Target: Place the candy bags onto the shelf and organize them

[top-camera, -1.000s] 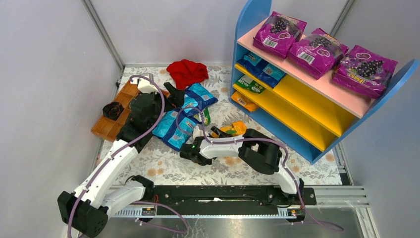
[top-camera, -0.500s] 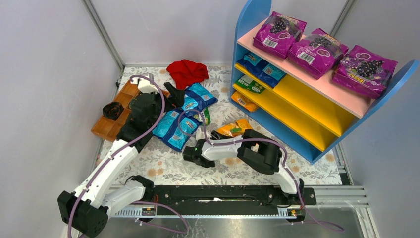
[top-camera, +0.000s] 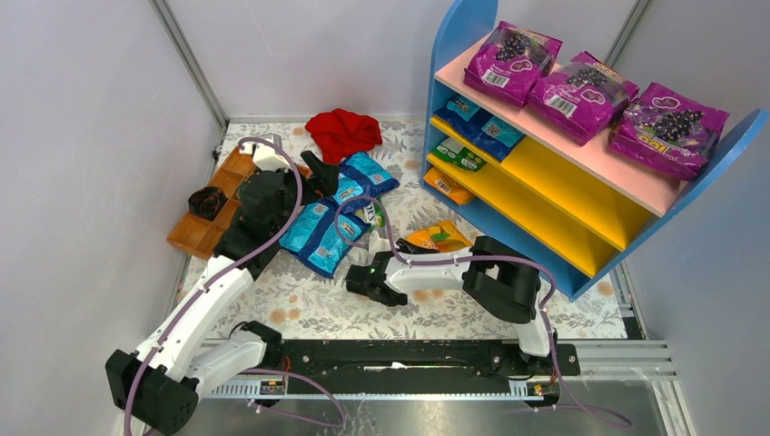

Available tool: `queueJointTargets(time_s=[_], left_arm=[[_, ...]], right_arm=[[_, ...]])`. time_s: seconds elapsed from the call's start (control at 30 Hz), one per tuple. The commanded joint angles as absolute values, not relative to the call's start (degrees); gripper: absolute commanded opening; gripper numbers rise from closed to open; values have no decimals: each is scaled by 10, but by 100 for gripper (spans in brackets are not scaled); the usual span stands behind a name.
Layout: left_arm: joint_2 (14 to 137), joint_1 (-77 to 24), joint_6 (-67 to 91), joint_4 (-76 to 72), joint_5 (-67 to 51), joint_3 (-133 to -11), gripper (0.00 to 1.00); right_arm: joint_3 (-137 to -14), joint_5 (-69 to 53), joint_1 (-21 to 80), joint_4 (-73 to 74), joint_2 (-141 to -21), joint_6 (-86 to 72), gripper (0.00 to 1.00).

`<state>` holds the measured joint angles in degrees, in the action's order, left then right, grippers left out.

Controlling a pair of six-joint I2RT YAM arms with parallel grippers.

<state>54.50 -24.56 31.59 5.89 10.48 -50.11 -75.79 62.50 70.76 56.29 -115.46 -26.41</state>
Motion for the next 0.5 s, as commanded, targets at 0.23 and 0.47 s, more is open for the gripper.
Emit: queueJointTargets(time_s=[0.23,0.47], left_arm=[[542,-244,322,29,99,-502,99],[539,-246,320,29,101,-503,99]], right_arm=[[-719,720,698,611,-1049,-171,28],[-663,701,630,514,-968,-40,26]])
